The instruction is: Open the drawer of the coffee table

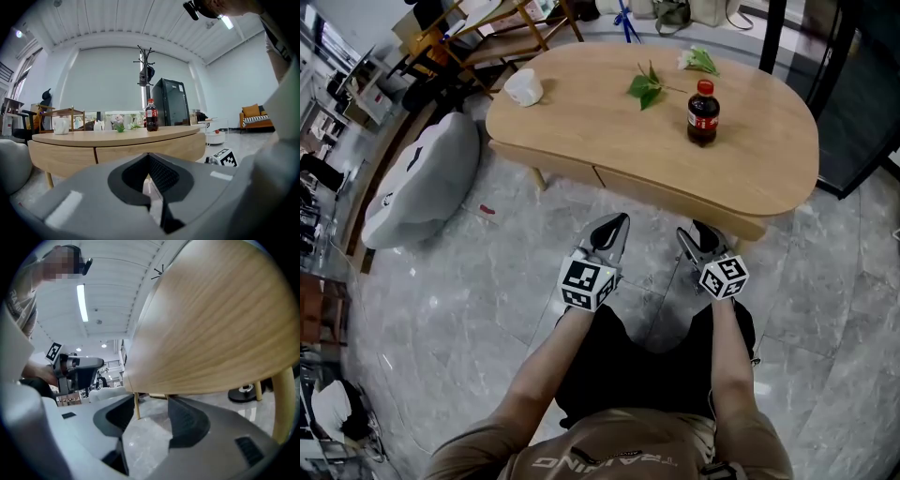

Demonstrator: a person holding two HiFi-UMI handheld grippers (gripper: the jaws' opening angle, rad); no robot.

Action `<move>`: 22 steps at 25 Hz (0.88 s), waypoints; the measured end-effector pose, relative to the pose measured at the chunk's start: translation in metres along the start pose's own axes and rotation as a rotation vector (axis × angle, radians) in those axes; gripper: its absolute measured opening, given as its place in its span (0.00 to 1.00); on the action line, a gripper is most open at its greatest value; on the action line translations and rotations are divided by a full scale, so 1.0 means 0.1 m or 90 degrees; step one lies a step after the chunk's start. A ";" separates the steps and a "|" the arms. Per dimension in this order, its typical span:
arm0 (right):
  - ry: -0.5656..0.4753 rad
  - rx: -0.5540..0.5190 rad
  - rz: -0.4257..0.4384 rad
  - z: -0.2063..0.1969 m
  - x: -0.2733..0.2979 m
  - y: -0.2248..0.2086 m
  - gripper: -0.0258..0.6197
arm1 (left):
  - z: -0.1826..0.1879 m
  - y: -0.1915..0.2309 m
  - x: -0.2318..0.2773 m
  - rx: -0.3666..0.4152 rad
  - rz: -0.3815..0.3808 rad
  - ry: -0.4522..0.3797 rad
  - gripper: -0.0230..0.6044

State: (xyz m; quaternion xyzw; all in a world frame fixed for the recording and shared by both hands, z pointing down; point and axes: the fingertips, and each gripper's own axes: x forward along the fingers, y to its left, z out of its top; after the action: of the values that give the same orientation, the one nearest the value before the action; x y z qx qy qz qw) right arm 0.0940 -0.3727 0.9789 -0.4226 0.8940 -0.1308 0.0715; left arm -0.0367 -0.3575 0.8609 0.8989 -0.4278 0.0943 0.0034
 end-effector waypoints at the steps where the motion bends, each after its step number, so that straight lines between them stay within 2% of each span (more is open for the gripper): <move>1: -0.008 0.000 0.001 0.02 0.03 -0.01 0.35 | -0.01 -0.02 0.01 0.009 -0.004 0.003 0.05; 10: -0.045 0.022 0.007 0.10 0.21 -0.11 0.35 | 0.03 -0.15 -0.01 0.045 -0.034 0.005 0.05; 14: -0.043 0.010 0.011 0.15 0.25 -0.15 0.35 | 0.01 -0.11 -0.03 0.041 -0.029 0.011 0.05; 18: -0.051 0.043 0.013 0.17 0.24 -0.14 0.35 | -0.02 -0.10 -0.03 0.050 -0.026 0.021 0.05; 22: -0.054 0.072 0.039 0.19 0.21 -0.12 0.35 | -0.04 -0.12 -0.01 0.051 -0.032 0.026 0.05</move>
State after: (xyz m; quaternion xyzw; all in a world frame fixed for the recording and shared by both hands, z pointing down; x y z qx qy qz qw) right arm 0.0941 -0.3996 0.9644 -0.3958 0.8938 -0.1608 0.1368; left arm -0.0291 -0.3488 0.8652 0.9068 -0.4005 0.1298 -0.0213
